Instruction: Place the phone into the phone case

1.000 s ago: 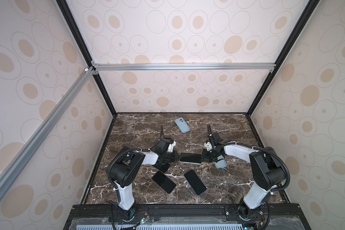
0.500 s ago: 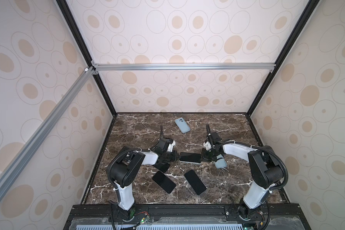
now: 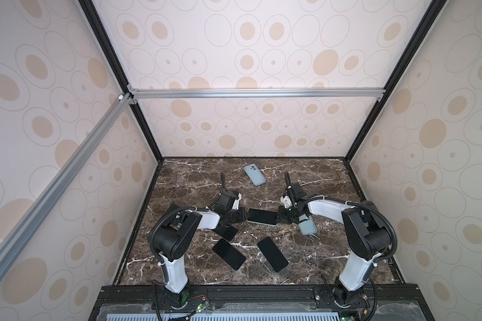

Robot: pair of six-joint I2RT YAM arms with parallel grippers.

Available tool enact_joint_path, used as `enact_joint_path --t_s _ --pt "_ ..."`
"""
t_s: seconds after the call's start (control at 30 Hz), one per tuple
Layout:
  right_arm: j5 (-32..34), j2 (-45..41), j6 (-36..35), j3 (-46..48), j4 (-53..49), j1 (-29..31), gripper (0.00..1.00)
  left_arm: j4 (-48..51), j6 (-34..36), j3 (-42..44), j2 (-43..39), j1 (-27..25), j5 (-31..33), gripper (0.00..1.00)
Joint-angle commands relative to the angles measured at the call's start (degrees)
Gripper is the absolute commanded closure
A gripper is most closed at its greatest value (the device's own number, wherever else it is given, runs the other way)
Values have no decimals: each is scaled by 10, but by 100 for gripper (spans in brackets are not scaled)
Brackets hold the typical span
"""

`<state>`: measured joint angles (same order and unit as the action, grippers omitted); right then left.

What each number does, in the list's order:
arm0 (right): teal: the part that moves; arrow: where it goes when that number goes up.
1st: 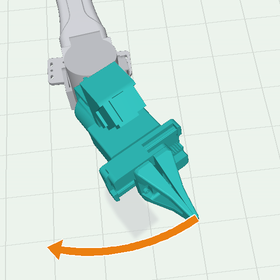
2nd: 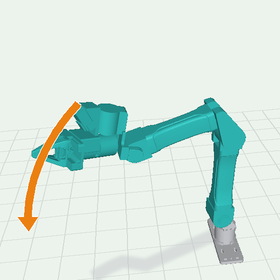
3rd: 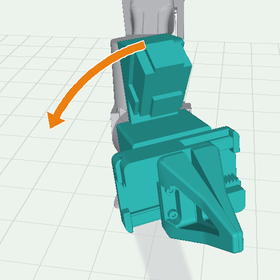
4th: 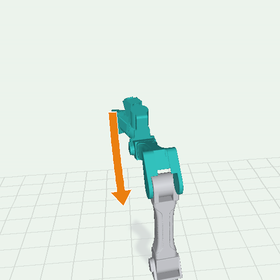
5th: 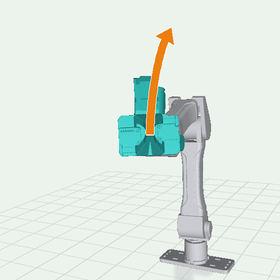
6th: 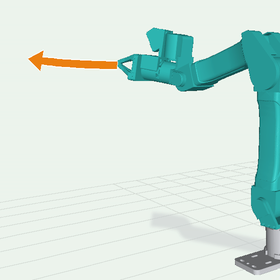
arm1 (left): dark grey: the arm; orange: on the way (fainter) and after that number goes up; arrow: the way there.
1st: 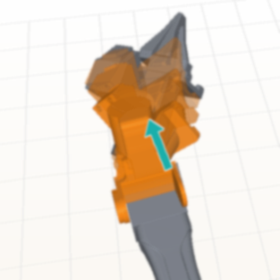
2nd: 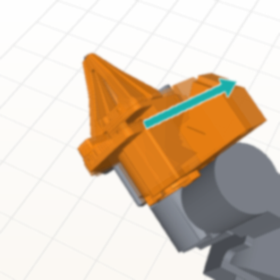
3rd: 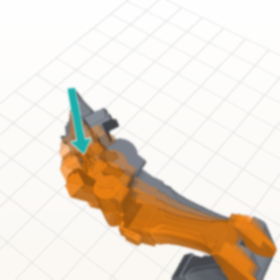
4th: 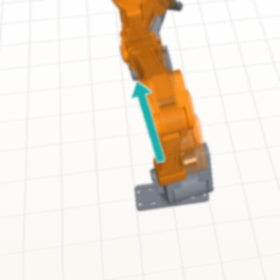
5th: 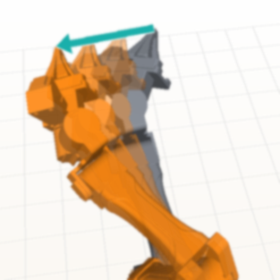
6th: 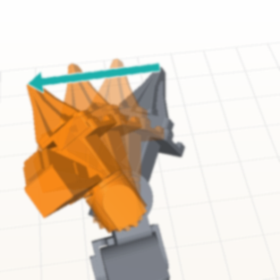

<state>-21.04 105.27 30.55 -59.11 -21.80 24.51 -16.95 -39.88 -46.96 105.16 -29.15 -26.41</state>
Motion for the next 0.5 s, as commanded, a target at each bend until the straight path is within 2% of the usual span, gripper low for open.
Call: enact_joint_path --t_s 0.0,0.33,0.47 --pt "83 178 -11 80 22 75 93 12 -9 4 25 -47 -104 84" --pt "90 42 -15 66 -46 75 92 -13 -18 15 -1 -47 -107 83" --pt "78 -24 -12 65 -70 76 92 17 3 -1 -7 -45 -93 82"
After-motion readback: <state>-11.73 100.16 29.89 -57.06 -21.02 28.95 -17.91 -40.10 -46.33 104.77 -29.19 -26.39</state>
